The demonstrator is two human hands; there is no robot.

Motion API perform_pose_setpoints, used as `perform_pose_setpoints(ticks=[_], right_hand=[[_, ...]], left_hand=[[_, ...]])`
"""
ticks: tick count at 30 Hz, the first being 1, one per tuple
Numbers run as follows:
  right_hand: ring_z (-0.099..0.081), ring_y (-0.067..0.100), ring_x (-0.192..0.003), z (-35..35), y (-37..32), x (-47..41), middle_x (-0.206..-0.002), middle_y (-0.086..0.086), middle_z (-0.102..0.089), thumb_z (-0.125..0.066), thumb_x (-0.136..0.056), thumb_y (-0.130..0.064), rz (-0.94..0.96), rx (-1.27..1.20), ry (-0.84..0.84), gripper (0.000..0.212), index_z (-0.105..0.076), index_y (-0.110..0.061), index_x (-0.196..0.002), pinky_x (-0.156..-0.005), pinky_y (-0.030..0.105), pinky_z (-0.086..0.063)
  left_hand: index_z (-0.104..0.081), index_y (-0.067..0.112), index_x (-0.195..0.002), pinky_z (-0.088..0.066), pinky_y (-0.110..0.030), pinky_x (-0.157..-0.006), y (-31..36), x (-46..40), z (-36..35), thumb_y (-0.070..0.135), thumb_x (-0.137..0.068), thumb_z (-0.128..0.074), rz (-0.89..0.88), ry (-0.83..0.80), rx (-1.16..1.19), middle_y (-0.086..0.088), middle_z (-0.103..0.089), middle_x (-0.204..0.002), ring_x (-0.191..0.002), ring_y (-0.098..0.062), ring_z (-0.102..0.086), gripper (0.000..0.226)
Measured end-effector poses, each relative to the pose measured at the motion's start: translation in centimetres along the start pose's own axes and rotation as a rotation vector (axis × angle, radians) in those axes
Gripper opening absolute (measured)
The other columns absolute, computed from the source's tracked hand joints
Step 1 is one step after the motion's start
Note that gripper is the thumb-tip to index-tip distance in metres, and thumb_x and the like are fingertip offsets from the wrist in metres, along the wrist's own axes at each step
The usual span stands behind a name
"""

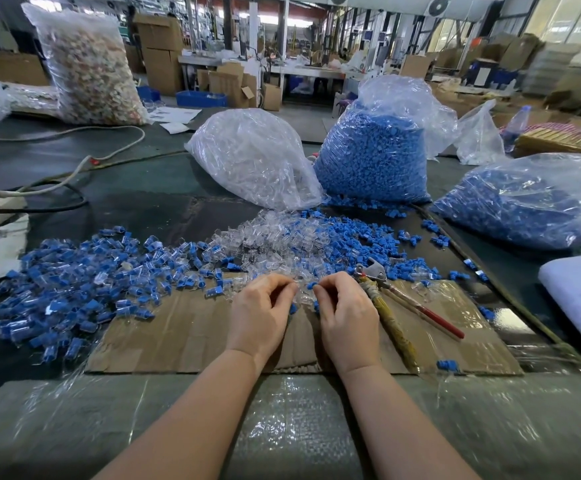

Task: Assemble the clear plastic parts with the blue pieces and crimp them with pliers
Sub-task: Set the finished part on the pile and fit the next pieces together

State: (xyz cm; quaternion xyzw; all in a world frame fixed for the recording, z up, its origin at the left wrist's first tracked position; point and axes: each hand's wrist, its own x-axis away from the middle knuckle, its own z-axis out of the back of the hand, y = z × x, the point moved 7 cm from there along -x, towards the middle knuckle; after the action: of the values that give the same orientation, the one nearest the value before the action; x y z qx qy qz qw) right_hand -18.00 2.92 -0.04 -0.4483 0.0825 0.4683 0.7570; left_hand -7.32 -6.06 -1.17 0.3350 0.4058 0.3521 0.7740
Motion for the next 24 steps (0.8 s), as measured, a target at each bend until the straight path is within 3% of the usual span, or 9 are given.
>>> perform_pose_setpoints(ticks=[7,14,20,24], right_hand=[[-0.054,0.018,-0.073,-0.1,-0.1,0.2,-0.076,-0.001,-0.059,-0.061,-0.090,-0.017,0.018,-0.026,-0.034,0.011,-0.057,-0.013,-0.080,-0.066,0.028,-0.037],[-0.056,0.025,-0.074,-0.7,-0.3,0.3,-0.075,0.003,-0.061,-0.061,-0.089,-0.019,0.051,0.009,-0.091,0.013,-0.058,-0.011,-0.079,-0.068,0.035,-0.040],[-0.055,0.024,-0.067,-0.3,-0.7,0.4,-0.070,0.001,-0.060,-0.064,-0.086,-0.015,0.083,-0.008,-0.046,0.015,-0.057,-0.011,-0.074,-0.065,0.034,-0.042],[-0.053,0.022,-0.063,-0.3,-1.0,0.5,-0.066,-0.001,-0.058,-0.064,-0.084,-0.016,0.106,0.015,-0.045,0.015,-0.056,-0.012,-0.072,-0.064,0.028,-0.035]], left_hand=[[-0.066,0.026,-0.094,-0.047,-0.005,-0.069,-0.9,0.0,-0.4,0.005,-0.085,-0.065,0.093,-0.034,0.172,0.015,-0.064,-0.081,-0.075,0.001,-0.062,0.023],[-0.060,0.022,-0.077,-0.052,-0.015,-0.057,-1.5,0.0,-0.9,-0.004,-0.087,-0.057,0.199,-0.073,0.390,0.001,-0.063,-0.070,-0.059,-0.001,-0.063,0.028],[-0.056,0.021,-0.078,-0.052,-0.018,-0.055,-1.8,0.0,-1.1,-0.001,-0.088,-0.057,0.224,-0.074,0.396,-0.002,-0.060,-0.070,-0.058,-0.009,-0.064,0.024],[-0.055,0.019,-0.078,-0.050,-0.015,-0.052,-1.6,-0.2,-1.2,-0.001,-0.088,-0.057,0.228,-0.097,0.409,-0.002,-0.058,-0.068,-0.053,-0.002,-0.061,0.023]])
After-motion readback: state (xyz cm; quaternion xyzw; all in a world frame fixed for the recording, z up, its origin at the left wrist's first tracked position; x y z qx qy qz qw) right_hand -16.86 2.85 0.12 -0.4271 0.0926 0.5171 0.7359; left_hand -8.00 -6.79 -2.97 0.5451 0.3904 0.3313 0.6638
